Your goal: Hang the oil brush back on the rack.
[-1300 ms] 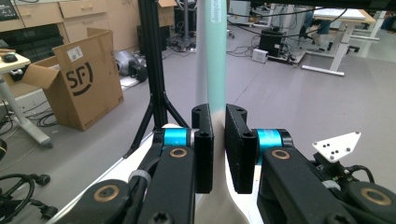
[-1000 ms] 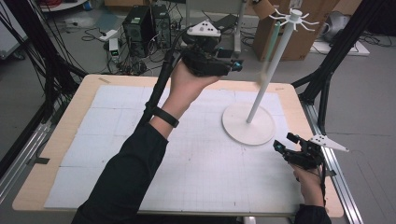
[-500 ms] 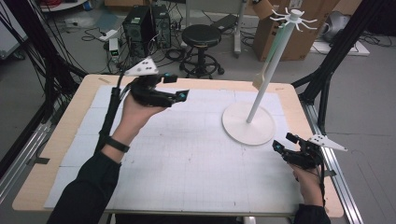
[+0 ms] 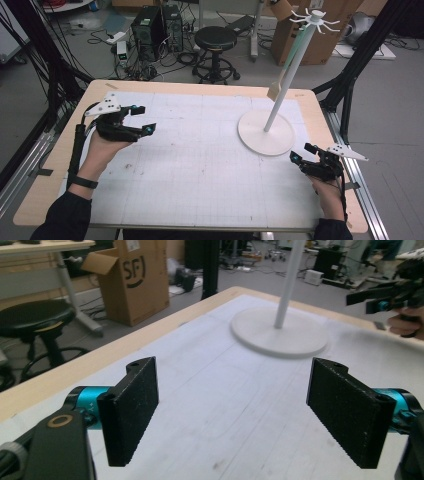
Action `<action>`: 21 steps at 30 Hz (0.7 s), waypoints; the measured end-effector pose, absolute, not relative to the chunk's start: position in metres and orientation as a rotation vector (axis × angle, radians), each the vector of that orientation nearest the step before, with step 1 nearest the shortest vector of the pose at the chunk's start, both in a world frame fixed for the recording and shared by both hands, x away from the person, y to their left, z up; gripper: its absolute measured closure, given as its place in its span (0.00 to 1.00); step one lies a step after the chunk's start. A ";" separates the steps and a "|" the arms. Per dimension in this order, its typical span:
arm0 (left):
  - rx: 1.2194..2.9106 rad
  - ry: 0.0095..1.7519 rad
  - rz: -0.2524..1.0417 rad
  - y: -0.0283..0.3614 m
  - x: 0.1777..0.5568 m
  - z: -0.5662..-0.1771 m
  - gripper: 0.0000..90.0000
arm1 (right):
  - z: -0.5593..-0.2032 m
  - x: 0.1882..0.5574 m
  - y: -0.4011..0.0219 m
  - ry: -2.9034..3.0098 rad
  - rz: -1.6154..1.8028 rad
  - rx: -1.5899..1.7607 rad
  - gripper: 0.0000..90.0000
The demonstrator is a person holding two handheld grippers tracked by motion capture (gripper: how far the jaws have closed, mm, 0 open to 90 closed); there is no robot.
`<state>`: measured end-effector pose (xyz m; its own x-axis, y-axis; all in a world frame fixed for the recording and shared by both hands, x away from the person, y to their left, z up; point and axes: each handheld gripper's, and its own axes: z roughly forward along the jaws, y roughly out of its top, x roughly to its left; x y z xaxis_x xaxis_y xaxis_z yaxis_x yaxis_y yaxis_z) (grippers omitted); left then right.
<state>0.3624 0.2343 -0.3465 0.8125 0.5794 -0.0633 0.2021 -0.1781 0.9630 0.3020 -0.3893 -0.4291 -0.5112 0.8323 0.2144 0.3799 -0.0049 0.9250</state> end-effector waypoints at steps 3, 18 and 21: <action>1.755 0.629 0.370 0.249 0.360 -0.357 0.23 | -0.429 0.302 -0.389 1.880 1.528 1.254 0.19; 1.850 0.622 0.379 0.260 0.348 -0.381 0.22 | -0.430 0.301 -0.386 1.899 1.506 1.255 0.19; 1.796 0.623 0.385 0.263 0.346 -0.384 0.22 | -0.430 0.301 -0.386 1.902 1.502 1.252 0.19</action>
